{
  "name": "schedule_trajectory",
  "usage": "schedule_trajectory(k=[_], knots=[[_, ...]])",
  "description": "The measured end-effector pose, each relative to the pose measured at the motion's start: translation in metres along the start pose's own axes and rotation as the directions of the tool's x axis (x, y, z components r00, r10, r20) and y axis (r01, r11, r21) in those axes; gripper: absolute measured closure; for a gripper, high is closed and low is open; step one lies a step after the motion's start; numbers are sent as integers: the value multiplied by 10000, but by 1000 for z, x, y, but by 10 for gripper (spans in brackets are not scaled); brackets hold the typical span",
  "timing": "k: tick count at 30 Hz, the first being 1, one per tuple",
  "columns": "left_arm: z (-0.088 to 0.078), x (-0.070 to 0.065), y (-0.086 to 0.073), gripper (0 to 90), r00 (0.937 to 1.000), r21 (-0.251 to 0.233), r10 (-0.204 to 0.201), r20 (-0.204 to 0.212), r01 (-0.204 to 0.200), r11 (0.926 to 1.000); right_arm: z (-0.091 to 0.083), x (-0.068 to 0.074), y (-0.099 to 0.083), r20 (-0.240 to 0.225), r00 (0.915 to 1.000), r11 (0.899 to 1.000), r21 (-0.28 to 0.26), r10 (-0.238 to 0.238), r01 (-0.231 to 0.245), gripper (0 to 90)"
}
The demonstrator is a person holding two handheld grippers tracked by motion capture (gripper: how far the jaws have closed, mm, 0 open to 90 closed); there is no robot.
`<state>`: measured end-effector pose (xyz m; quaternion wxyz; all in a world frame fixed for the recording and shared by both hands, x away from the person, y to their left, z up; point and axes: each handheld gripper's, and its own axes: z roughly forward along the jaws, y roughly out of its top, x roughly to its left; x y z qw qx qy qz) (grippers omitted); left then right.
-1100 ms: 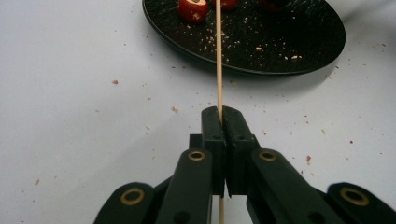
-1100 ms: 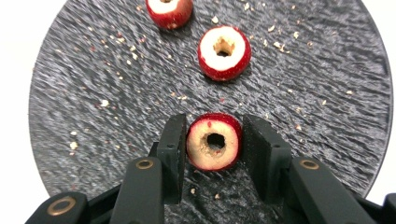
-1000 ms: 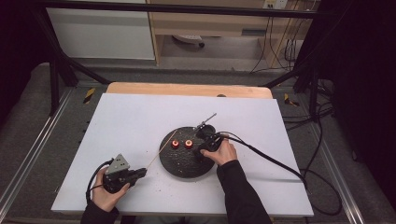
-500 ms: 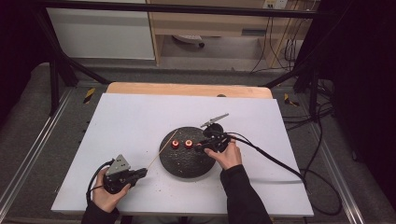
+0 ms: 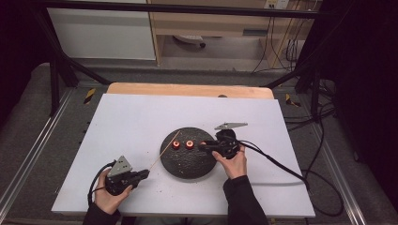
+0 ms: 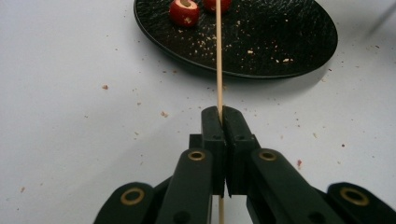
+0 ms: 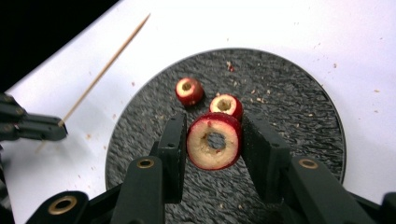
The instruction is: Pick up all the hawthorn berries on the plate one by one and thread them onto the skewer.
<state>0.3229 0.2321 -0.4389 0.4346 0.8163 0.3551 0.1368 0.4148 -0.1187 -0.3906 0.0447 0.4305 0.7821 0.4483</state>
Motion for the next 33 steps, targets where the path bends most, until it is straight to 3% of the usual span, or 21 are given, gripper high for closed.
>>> schedule_trajectory(k=[1,5,6,11,12,13,15,16,19,21,23,25,26,31,33], knots=[[0,0,0,881,10000,-4,5,-5,-5,10000,-1,-1,-3,-144,9996,9991,-363,226,-231,622],[0,-2,0,881,10000,-67,3,-15,-3,10000,-2,-1,-8,-337,9981,9947,-873,515,-543,622],[1,-2,0,881,10000,-94,3,-21,-3,10000,-3,0,-12,-463,9964,9890,-1263,712,-766,622],[1,-4,0,881,10000,-205,5,-55,-6,9998,-1,2,-18,-645,9919,9745,-1896,1093,-1197,623],[1,-5,1,881,10000,-239,9,-59,-11,9997,2,3,-20,-790,9887,9652,-2199,1271,-1417,623],[1,-5,1,881,10000,-255,13,-67,-14,9997,2,3,-20,-790,9887,9652,-2199,1271,-1417,623],[1,-6,1,881,10000,-300,0,-87,-2,9996,5,5,-23,-924,9845,9517,-2566,1493,-1684,623],[1,-7,1,881,9999,-325,-13,-102,9,9995,5,5,-23,-924,9845,9517,-2566,1493,-1684,623],[2,-8,1,881,9999,-358,-38,-127,33,9994,9,9,-26,-1102,9780,9279,-3126,1771,-2033,623],[2,-8,1,881,9999,-358,-52,-142,47,9993,9,9,-27,-1122,9773,9238,-3222,1796,-2068,623],[3,-9,1,881,9998,-390,-69,-165,62,9992,11,11,-28,-1219,9742,9071,-3577,1902,-2219,623],[4,-10,1,881,9998,-408,-92,-168,85,9991,11,11,-28,-1281,9720,9027,-3631,1970,-2308,623],[4,-11,1,881,9998,-410,-103,-155,97,9991,12,12,-28,-1361,9696,8896,-3880,2032,-2409,623],[6,-13,1,881,9998,-415,-137,-167,130,9991,12,12,-27,-1389,9649,8778,-4020,2228,-2606,623],[7,-13,1,881,9998,-406,-171,-129,166,9990,12,12,-25,-1481,9626,8643,-4249,2268,-2690,623]])
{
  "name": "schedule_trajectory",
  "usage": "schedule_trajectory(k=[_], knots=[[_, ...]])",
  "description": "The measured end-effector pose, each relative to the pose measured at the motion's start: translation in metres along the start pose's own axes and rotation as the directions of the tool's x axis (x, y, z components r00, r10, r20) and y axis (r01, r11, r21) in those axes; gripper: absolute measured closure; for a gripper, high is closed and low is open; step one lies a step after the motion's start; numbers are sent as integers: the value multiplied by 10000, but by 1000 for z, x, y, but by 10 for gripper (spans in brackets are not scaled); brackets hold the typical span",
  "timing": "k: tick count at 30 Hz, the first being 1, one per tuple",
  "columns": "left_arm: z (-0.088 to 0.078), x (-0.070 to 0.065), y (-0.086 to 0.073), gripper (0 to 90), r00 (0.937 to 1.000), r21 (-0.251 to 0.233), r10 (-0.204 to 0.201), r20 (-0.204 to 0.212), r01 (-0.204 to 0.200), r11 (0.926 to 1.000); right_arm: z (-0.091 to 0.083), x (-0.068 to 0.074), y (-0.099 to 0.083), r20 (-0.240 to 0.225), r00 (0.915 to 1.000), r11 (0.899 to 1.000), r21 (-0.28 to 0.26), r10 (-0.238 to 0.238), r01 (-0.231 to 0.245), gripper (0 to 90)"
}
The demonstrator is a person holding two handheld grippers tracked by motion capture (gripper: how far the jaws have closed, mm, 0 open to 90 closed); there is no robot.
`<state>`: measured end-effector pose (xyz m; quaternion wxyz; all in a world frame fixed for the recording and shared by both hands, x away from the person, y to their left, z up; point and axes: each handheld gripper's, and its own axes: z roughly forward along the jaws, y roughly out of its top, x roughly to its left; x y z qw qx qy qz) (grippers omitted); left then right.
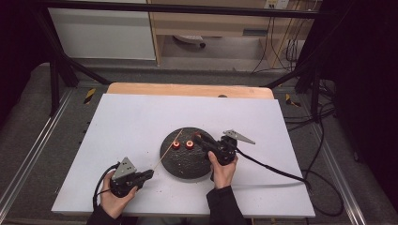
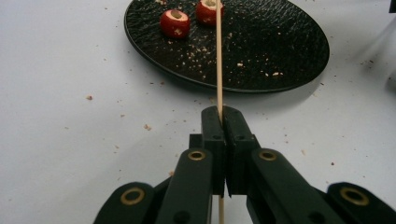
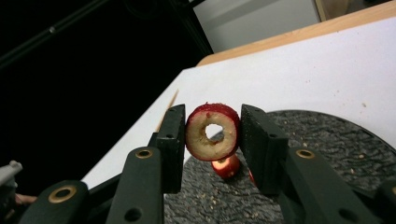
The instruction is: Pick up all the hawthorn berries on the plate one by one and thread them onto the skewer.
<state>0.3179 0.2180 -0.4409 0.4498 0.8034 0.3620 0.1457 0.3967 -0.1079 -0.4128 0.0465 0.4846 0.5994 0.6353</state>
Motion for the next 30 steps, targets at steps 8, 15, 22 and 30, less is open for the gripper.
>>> schedule_trajectory(k=[8,15,22,30], knots=[[2,-3,1,881,10000,-91,-76,6,76,9999,2,-2,8,-58,9997,9977,-640,220,-224,623],[4,-6,2,881,9999,-165,-137,21,137,9998,6,-6,17,-83,9986,9916,-1177,527,-533,624],[6,-9,3,881,9998,-213,-169,71,170,9996,12,-9,19,-302,9962,9840,-1559,820,-857,624],[11,-16,8,881,9998,-221,-147,117,150,9996,15,-10,20,-537,9934,9763,-1867,1012,-1095,624]])
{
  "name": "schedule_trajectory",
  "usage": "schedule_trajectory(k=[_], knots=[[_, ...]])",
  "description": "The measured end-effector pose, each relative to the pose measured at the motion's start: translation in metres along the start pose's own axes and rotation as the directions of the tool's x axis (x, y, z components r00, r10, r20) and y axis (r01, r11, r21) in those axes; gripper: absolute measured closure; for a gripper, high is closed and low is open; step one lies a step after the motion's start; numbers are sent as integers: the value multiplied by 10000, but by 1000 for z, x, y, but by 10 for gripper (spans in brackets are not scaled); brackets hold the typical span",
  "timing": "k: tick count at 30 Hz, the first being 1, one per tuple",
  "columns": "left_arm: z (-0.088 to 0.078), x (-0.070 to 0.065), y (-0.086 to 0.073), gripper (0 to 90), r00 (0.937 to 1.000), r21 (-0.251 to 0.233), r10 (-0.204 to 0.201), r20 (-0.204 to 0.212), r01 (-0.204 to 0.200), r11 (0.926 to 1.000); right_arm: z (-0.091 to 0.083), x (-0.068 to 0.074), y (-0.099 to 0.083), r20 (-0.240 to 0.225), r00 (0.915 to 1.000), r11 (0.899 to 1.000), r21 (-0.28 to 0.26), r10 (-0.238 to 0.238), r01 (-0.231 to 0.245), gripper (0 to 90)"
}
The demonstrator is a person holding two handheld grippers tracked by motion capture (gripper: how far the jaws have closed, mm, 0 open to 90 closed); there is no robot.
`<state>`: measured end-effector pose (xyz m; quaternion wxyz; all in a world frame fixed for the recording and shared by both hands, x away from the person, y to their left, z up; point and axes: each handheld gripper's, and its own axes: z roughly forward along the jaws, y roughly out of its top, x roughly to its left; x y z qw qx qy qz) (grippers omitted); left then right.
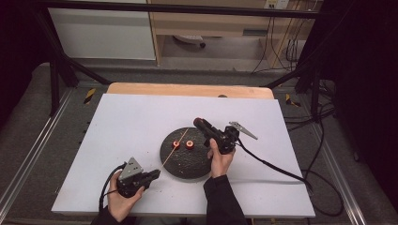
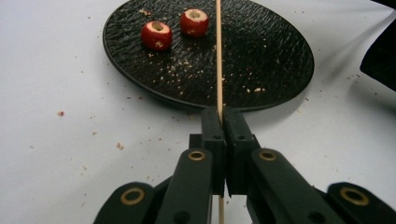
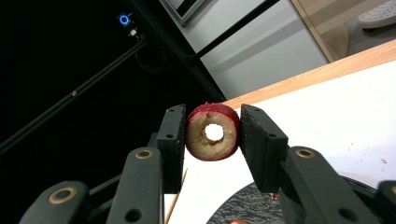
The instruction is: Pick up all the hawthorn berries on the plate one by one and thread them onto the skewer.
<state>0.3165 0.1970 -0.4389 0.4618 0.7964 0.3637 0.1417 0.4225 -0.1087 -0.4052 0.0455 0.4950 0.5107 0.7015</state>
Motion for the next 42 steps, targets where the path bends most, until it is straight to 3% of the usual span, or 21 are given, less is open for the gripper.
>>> schedule_trajectory(k=[17,42], knots=[[13,-18,15,881,9996,-275,159,215,-153,9995,-5,4,11,-296,9993,9981,-570,213,-230,625],[13,-19,12,881,9999,-568,84,72,-80,9984,-6,6,4,-477,9975,9954,-768,530,-566,626]])
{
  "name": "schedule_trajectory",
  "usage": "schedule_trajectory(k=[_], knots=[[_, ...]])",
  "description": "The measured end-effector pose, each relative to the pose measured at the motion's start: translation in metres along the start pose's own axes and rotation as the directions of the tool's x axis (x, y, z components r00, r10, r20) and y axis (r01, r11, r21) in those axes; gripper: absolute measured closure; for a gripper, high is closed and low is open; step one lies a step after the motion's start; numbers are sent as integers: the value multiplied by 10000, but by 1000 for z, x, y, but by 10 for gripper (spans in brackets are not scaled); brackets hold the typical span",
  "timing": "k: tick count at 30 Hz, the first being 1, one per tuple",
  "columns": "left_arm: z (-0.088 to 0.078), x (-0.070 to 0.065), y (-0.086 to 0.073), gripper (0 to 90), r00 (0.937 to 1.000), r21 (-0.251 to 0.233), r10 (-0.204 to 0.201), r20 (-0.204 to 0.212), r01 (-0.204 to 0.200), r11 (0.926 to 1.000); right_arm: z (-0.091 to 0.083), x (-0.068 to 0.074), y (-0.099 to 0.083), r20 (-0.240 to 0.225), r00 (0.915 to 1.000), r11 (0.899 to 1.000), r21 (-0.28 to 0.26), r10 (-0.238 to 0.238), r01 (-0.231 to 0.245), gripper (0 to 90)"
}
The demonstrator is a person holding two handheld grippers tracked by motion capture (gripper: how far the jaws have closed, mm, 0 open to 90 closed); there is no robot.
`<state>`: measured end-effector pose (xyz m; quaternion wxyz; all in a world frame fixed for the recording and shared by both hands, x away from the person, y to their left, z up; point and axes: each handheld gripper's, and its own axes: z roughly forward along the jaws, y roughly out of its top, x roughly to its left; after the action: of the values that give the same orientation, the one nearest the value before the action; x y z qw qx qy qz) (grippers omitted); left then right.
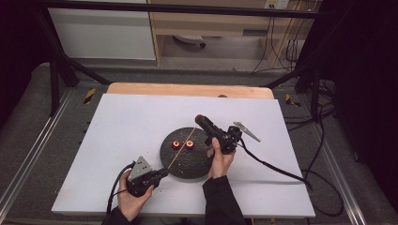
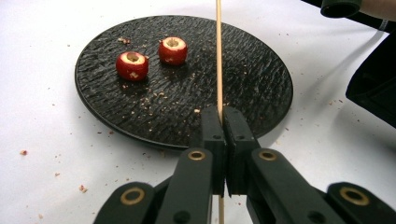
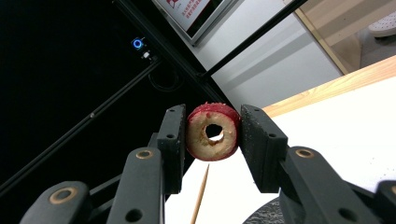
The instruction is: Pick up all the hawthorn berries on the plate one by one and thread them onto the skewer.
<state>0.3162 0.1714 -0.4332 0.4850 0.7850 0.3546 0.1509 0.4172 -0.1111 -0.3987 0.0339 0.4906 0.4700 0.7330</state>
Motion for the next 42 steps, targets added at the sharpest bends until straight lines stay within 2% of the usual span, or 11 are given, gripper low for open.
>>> schedule_trajectory(k=[9,20,26,42], knots=[[2,-1,0,881,10000,19,0,-47,0,10000,0,0,-6,-66,9999,9999,30,130,-130,626],[4,-5,3,881,9996,-210,-151,-251,145,9997,1,-1,-12,-154,9995,9996,40,293,-293,627],[6,-7,9,882,9988,-365,-430,-244,421,9984,1,-1,-15,-140,9994,9995,76,314,-313,627],[20,-8,29,883,9977,-451,-673,-131,666,9968,-2,1,-20,-208,9997,9998,170,142,-139,628]])
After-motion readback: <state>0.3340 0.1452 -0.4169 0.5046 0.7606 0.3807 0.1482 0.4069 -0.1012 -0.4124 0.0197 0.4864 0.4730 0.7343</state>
